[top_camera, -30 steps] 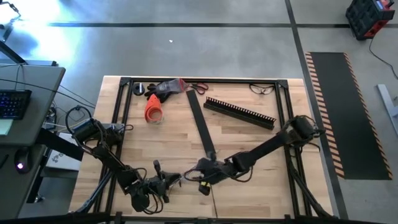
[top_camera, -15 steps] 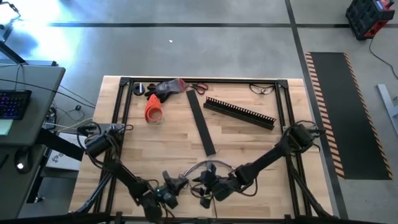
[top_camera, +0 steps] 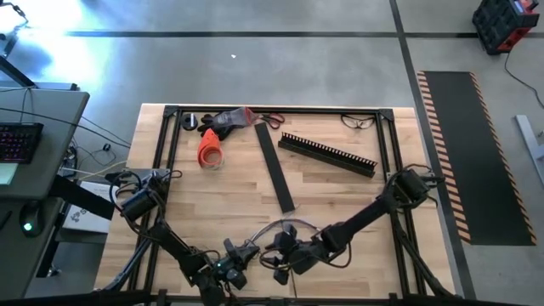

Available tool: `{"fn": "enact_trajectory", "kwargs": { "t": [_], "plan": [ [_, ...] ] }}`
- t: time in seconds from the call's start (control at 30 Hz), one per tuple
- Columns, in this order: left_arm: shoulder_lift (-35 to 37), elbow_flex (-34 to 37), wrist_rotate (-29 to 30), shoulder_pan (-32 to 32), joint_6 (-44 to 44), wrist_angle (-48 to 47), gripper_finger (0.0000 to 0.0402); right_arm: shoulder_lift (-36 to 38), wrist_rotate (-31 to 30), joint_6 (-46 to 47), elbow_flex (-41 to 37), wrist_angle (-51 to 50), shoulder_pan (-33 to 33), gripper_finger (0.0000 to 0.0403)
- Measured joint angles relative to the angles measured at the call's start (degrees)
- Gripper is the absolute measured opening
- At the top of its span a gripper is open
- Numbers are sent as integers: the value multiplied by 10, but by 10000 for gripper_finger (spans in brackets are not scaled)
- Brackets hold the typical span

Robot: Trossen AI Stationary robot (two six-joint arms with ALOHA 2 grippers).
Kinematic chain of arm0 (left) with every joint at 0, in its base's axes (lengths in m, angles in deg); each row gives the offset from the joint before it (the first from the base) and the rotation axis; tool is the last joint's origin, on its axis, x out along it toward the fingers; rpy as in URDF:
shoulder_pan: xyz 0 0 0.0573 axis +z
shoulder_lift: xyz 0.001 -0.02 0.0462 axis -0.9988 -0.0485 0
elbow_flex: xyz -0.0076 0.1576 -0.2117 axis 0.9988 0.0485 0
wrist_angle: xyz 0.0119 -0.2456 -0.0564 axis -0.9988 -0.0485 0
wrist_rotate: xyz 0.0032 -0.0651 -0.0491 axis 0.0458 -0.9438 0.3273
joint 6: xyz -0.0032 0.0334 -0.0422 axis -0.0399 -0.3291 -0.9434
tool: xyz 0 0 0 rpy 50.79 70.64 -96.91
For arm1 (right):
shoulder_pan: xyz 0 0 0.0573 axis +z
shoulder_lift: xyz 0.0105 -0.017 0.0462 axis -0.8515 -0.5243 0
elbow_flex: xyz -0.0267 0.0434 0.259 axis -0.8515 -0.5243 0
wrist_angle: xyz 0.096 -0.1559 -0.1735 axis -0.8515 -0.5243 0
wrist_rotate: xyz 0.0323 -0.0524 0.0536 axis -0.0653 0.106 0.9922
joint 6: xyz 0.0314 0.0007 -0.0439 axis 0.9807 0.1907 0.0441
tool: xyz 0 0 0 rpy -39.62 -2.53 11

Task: Ziptie cables
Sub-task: Wrap the black zip tie on the cable

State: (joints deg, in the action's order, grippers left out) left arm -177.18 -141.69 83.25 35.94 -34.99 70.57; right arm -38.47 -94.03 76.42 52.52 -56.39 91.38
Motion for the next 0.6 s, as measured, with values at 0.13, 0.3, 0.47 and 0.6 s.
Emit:
{"fn": "enact_trajectory", "kwargs": {
  "t": [0.13,0.3,0.47,0.6],
  "plan": [
    [0,0,0,0,-2,0,0,0,-7,-5,0,2,0,169],
    [0,0,-2,0,-7,1,0,-11,-6,-15,1,20,-3,169],
    [0,0,-3,0,-7,1,0,-13,-12,-14,1,21,-8,167],
    [0,0,-3,0,-7,1,0,-13,-19,-15,1,16,-8,137]
  ]
}}
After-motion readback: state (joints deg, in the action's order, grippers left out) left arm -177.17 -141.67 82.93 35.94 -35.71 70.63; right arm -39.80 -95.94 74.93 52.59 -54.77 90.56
